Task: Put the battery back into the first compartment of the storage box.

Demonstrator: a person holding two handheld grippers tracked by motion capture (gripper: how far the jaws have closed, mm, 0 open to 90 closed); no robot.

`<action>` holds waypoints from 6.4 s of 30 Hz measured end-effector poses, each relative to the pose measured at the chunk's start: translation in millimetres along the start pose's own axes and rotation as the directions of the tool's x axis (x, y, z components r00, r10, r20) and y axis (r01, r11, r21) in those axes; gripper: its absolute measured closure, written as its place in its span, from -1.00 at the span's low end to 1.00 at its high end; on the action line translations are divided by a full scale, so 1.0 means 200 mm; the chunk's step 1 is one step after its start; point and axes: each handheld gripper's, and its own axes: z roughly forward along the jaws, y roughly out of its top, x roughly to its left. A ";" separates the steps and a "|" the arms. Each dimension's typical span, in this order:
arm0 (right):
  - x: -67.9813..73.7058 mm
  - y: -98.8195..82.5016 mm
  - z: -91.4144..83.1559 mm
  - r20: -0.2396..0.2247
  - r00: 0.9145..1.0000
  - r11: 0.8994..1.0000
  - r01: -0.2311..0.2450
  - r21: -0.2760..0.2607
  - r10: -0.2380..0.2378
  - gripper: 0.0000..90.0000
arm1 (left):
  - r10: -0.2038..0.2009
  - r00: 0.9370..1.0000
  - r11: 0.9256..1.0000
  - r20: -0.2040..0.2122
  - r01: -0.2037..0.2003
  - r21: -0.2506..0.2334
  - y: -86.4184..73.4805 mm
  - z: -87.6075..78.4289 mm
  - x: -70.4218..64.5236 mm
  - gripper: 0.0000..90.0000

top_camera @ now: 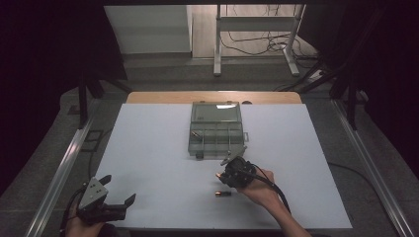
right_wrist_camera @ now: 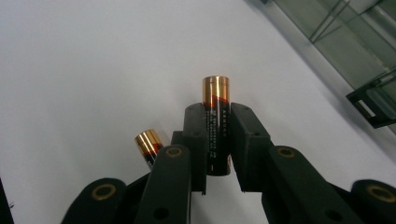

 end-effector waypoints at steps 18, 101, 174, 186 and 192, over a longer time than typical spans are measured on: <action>-0.11 0.14 -0.03 0.005 0.998 0.995 -0.056 -0.079 0.057 0.70 | 0.001 1.000 1.000 -0.002 -0.001 0.001 0.00 0.00 0.00 -0.98; -0.37 0.68 0.25 0.108 0.990 0.990 -0.076 -0.117 0.089 -0.19 | 0.029 1.000 1.000 0.006 -0.029 0.002 0.00 0.00 -0.01 -0.98; 0.10 -0.09 0.00 -0.044 0.999 1.000 0.021 0.017 -0.020 0.17 | 0.045 0.999 0.999 0.003 -0.045 0.010 0.00 0.01 -0.02 -0.97; 0.12 -0.11 0.07 -0.032 0.998 0.995 0.054 0.080 -0.052 0.69 | 0.049 0.999 0.999 0.002 -0.049 0.011 0.00 0.01 -0.02 -0.97; 0.12 -0.11 0.07 -0.028 0.999 0.996 0.036 0.085 -0.034 0.70 | 0.049 0.999 0.999 0.003 -0.049 0.009 0.00 0.01 -0.02 -0.97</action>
